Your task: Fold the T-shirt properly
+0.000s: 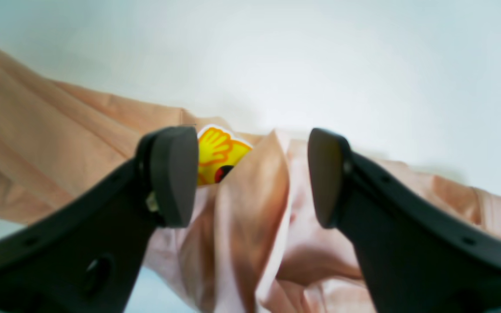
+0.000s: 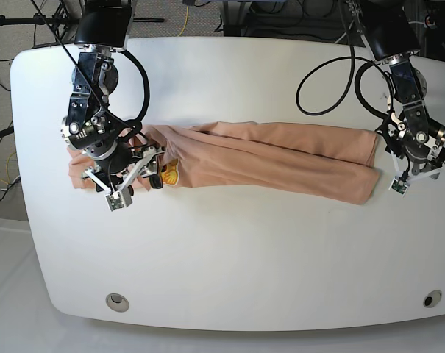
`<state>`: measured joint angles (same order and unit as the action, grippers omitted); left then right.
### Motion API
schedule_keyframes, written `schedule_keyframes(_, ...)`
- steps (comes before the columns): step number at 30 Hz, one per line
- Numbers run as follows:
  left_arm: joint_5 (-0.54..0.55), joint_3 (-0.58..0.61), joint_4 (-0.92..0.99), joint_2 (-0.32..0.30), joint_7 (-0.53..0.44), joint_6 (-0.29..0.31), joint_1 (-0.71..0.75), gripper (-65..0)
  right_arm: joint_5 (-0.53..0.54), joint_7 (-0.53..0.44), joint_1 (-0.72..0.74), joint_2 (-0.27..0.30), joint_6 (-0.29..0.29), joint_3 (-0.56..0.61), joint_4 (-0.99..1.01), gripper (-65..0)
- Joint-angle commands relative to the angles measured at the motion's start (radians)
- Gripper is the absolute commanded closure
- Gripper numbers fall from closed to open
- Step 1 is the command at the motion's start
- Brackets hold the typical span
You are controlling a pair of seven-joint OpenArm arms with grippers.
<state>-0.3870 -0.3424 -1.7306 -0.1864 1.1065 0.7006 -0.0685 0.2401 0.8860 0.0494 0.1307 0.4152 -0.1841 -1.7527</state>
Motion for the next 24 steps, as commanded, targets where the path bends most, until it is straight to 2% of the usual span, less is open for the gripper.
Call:
schedule_keyframes(1, -0.001, -0.006, -0.01, -0.008, -0.013, -0.002, -0.02, -35.5, 0.013, -0.029, 0.02, 0.011, 0.001, 0.001, 0.009, -38.1)
schedule_keyframes(6, 0.039, -0.012, -0.006, -0.007, -0.022, -0.002, -0.027, -41.2, 0.012, -0.04, 0.02, 0.014, 0.0, 0.004, 0.05, -38.2)
schedule_keyframes(10, 0.136, -0.017, 0.012, -0.015, -0.022, -0.002, -0.039, -43.4, 0.011, -0.046, 0.019, 0.016, 0.001, 0.004, 0.065, -38.1)
schedule_keyframes(12, 0.321, -0.035, 0.057, -0.053, 0.008, -0.002, -0.058, -41.7, 0.007, -0.041, 0.012, 0.019, 0.0, 0.006, 0.101, -38.2)
schedule_keyframes(16, 0.527, -0.061, 0.114, -0.096, 0.051, -0.002, -0.077, -36.9, 0.003, -0.039, 0.01, 0.02, 0.0, 0.008, 0.106, -38.0)
schedule_keyframes(20, 0.677, -0.12, 0.173, -0.125, 0.098, -0.002, -0.094, -35.7, 0.004, -0.04, 0.004, 0.02, 0.0, 0.01, 0.114, -37.9)
schedule_keyframes(24, 0.75, -0.218, 0.233, -0.149, 0.167, -0.002, -0.115, -37.5, 0.003, -0.037, -0.006, 0.021, -0.004, 0.014, 0.134, -38.1)
